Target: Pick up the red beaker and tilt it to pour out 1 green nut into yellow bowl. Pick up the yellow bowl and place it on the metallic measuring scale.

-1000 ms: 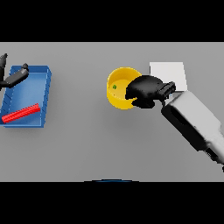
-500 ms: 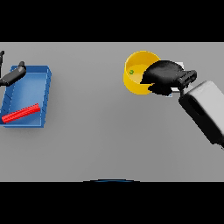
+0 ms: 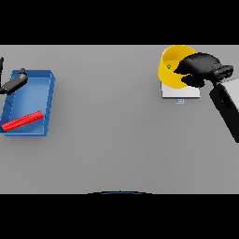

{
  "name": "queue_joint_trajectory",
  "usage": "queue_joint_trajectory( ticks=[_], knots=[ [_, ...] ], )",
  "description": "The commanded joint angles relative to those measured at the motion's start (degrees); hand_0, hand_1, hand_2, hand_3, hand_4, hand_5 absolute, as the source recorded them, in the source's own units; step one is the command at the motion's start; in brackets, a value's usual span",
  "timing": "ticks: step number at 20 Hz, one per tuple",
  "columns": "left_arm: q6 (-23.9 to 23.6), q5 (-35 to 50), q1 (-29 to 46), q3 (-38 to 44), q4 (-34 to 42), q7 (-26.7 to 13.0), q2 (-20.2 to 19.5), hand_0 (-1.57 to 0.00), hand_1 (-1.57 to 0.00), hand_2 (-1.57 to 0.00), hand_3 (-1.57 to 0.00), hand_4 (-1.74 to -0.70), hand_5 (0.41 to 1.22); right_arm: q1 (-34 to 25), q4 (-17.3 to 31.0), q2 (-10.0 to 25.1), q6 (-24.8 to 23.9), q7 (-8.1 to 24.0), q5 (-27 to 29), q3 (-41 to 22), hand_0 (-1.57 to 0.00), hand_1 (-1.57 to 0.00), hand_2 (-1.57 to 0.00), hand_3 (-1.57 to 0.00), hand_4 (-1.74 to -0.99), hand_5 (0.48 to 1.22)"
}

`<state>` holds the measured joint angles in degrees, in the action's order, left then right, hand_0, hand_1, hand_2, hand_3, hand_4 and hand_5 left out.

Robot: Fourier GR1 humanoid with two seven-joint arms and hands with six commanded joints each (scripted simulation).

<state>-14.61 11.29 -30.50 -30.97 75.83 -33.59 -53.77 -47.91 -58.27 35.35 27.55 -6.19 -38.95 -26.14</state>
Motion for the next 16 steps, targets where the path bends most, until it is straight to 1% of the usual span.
queue_joint_trajectory(
  ticks=[1,2,4,5,7,8,10,13,14,16],
  knots=[
    [0.11,-0.12,-0.31,-0.05,-0.71,0.23,0.37,0.00,0.00,0.00,0.00,-0.83,0.774,-0.51,2.31,-0.22,-1.09,-1.17,-0.18,0.10,-1.57,-1.57,-1.57,-1.17,-1.720,1.221],
    [0.36,0.08,0.06,0.04,-0.64,0.40,0.08,0.00,0.00,0.00,0.00,-0.82,0.772,-0.36,3.89,-0.40,-2.18,-1.22,-0.43,-0.01,-1.57,-1.57,-1.57,-1.18,-1.721,1.221],
    [0.30,0.48,0.70,0.32,-0.50,-0.03,-0.32,0.00,0.00,0.00,0.00,-0.82,0.763,-1.57,8.67,-1.36,-4.18,-1.47,-0.94,-0.04,-1.57,-1.57,-1.57,-1.23,-1.722,1.221],
    [0.18,0.44,0.27,0.37,-1.13,0.17,0.27,0.00,0.00,0.00,0.00,-0.82,0.759,-2.01,10.72,-1.54,-5.03,-2.36,-1.09,-0.16,-1.57,-1.57,-1.57,-1.25,-1.722,1.221],
    [0.05,0.02,0.06,0.01,-0.48,-0.59,0.03,0.00,0.00,0.00,0.00,-0.81,0.757,-3.33,14.97,-2.75,-7.19,-3.15,-1.71,-0.54,-1.57,-1.57,-1.57,-1.36,-1.724,1.221],
    [0.03,0.24,0.02,0.42,-0.13,-0.82,-0.58,0.00,0.00,0.00,0.00,-0.81,0.753,-3.49,16.49,-3.29,-7.94,-3.49,-1.67,-0.68,-1.57,-1.57,-1.57,-1.39,-1.724,1.221],
    [0.11,-0.09,-0.12,-0.06,-0.19,-1.19,-0.29,0.00,0.00,0.00,0.00,-0.80,0.743,-3.89,18.97,-4.44,-8.88,-3.68,-1.60,-1.13,-1.57,-1.56,-1.57,-1.43,-1.725,1.221],
    [0.18,-0.31,-0.45,-0.16,-1.52,-0.23,0.56,0.00,0.00,0.00,0.00,-0.80,0.729,-4.93,23.33,-5.75,-10.91,-3.73,-1.65,-1.38,-1.57,-1.50,-1.56,-1.50,-1.727,1.221],
    [0.40,-0.46,-1.31,-0.15,-2.14,-0.30,0.96,0.00,0.00,0.00,0.00,-0.80,0.725,-4.64,24.03,-5.92,-11.68,-3.55,-1.63,-1.61,-1.57,-1.49,-1.57,-1.50,-1.727,1.221],
    [0.34,-0.14,-0.97,0.08,-1.38,-0.45,0.47,0.00,0.00,0.00,0.00,-0.81,0.734,-4.99,25.14,-6.08,-12.09,-4.77,-1.18,-1.93,-1.57,-1.46,-1.57,-1.50,-1.724,1.221]
  ],
)
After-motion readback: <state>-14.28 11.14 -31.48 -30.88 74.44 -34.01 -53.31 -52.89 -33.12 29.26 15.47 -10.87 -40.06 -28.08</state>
